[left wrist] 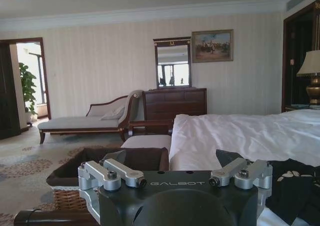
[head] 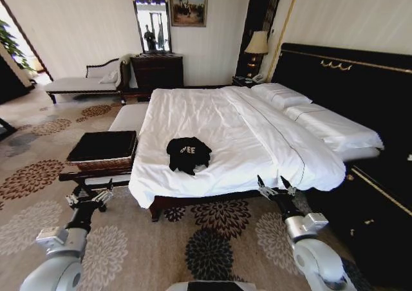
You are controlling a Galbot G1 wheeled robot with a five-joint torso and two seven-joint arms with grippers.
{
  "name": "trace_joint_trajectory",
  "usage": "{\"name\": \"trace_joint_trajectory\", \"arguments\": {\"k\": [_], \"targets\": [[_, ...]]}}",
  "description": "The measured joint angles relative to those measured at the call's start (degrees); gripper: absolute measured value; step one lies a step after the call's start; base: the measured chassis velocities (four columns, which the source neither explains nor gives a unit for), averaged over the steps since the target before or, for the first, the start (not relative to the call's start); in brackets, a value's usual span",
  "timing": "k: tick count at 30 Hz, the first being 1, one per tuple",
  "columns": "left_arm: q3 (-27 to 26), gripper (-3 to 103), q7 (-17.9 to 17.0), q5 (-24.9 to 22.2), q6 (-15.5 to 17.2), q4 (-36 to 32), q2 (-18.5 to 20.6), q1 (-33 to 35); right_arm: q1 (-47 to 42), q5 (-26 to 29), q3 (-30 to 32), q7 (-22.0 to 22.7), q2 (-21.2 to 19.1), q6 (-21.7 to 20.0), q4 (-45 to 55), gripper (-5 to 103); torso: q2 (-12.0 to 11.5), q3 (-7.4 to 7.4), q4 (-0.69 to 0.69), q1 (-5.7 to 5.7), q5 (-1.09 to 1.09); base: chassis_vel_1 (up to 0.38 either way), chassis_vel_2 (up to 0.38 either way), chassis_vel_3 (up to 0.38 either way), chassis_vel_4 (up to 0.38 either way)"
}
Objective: Fold the clothes on the bed and place them into the basket.
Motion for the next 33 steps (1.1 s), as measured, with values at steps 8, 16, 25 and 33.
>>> {"name": "trace_joint_trajectory", "arguments": {"k": [8,16,25,33], "targets": [[-0.73,100,0.42,-0.12,-1.61,0.41,-0.34,1.83,-1.19,-1.10,0.07,-0.60,0.98,0.15,-0.04,100,0.00,0.00,0.00,0.00,-0.01,0.000,0.000,0.000,0.000],[-0.44,100,0.58,-0.01,-2.21,0.82,-1.21,0.83,-2.23,-4.09,-0.23,-1.58,2.26,1.22,-0.14,100,0.00,0.00,0.00,0.00,-0.01,0.000,0.000,0.000,0.000],[0.05,100,1.25,-0.50,-4.16,1.58,-2.17,2.60,-6.47,-8.12,0.03,-3.70,5.68,4.65,0.24,100,0.01,0.00,0.00,0.00,-0.02,-0.002,0.006,0.003,-0.002],[-0.19,100,1.45,-0.82,-4.79,1.40,-1.95,3.43,-7.10,-11.83,-1.29,-4.96,7.47,6.24,-0.63,100,0.01,-0.01,-0.01,0.00,-0.01,-0.016,0.027,0.020,-0.022]]}}
